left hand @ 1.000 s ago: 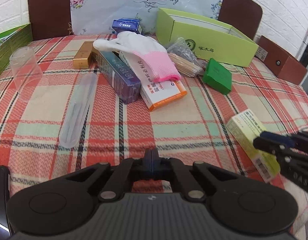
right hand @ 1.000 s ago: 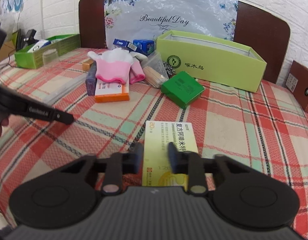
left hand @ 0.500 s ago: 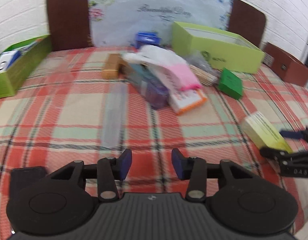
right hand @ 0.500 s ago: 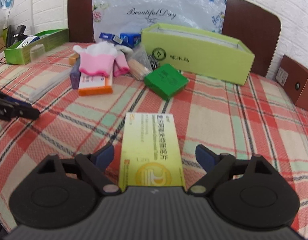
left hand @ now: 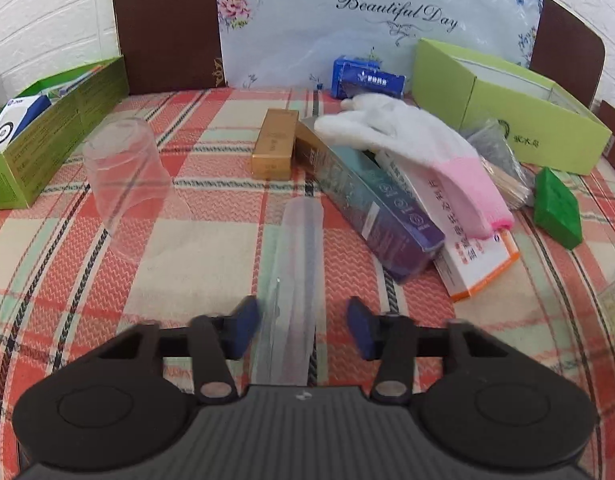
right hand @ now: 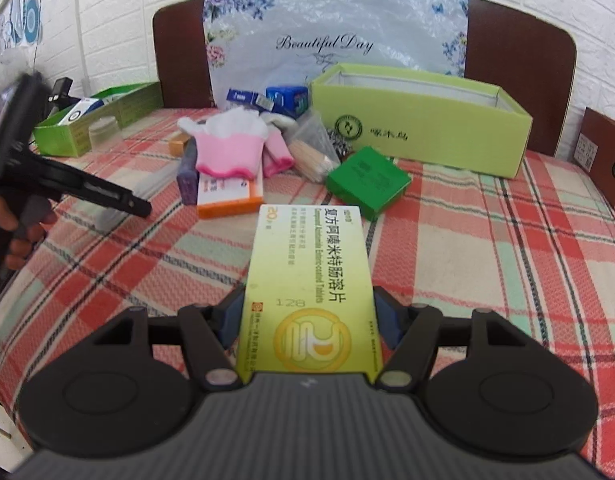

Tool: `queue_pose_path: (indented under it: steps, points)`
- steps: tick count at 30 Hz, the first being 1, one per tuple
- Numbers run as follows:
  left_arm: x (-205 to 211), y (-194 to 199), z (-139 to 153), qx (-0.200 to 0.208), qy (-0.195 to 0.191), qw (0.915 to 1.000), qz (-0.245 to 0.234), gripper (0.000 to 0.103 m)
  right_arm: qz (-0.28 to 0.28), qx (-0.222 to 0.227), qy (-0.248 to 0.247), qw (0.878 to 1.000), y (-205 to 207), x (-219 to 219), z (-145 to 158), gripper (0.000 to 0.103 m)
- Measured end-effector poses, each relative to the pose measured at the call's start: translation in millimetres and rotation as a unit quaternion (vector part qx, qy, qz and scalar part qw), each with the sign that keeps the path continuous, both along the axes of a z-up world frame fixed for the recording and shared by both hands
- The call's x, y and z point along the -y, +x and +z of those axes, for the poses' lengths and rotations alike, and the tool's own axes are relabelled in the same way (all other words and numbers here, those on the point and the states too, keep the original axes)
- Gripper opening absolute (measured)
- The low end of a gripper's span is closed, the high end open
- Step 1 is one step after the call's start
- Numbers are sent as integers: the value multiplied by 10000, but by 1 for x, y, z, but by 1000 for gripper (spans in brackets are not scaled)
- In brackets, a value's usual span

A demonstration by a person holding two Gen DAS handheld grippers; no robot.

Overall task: Organize objects
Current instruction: 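Carry the yellow box into the lime-green box and open the right tool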

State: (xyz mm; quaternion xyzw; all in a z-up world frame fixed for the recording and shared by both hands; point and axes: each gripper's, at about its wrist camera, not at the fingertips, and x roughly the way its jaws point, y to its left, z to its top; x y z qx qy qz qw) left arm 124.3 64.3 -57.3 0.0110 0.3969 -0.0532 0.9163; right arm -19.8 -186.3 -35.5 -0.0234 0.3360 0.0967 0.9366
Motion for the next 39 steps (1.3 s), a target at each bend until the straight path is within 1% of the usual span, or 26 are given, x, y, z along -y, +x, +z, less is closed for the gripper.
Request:
queue_pose_path:
  steps: [1,4,7,10,13,17,20,22,24,26,29,31,34,37,39]
  points:
    - [1,0,1,-8,31,10000,-44,28,10,12,-7,10000,1,1,2,65]
    - [3,-8,6,-109,-49,9998,-178,28,12,49,-1,10000,3,0,5,65]
    - [0,-25,20,-101,-299,9988,-371,28,47,49,26,10000,6,-1,5,65]
    - [3,-45,52,174,-416,9966,-685,28,98,115,81,9999,9,-1,10,65]
    - [8,-51,94,558,-722,9914,-938,28,125,261,239,9993,16,5,24,65]
    - [30,-37,138,1041,-989,9815,-1264,28,73,585,456,9972,38,20,54,65]
    - [60,-14,161,1361,-1092,9750,-1377,28,-17,893,383,9953,59,33,80,65]
    - [80,6,171,1455,-1243,9712,-1417,28,-105,1102,247,9935,77,44,95,65]
    - [99,26,175,1498,-1381,9686,-1425,28,-256,1282,32,9914,98,52,104,65]
    - [120,49,174,1513,-1419,9676,-1440,28,-448,1345,-95,9899,119,58,106,65]
    - [150,85,166,1451,-1427,9690,-1402,28,-782,1332,-60,9880,156,72,101,65]
    - [163,108,160,1417,-1507,9689,-1360,28,-926,1276,-4,9875,180,81,94,65]
    - [181,141,145,1396,-1422,9711,-1315,28,-1076,1287,-106,9858,215,88,84,65]
    - [194,168,124,1223,-1238,9763,-1290,28,-1206,1244,-139,9848,245,95,70,65]
    - [199,184,109,1098,-1136,9788,-1301,28,-1279,1130,-136,9852,264,101,59,65]
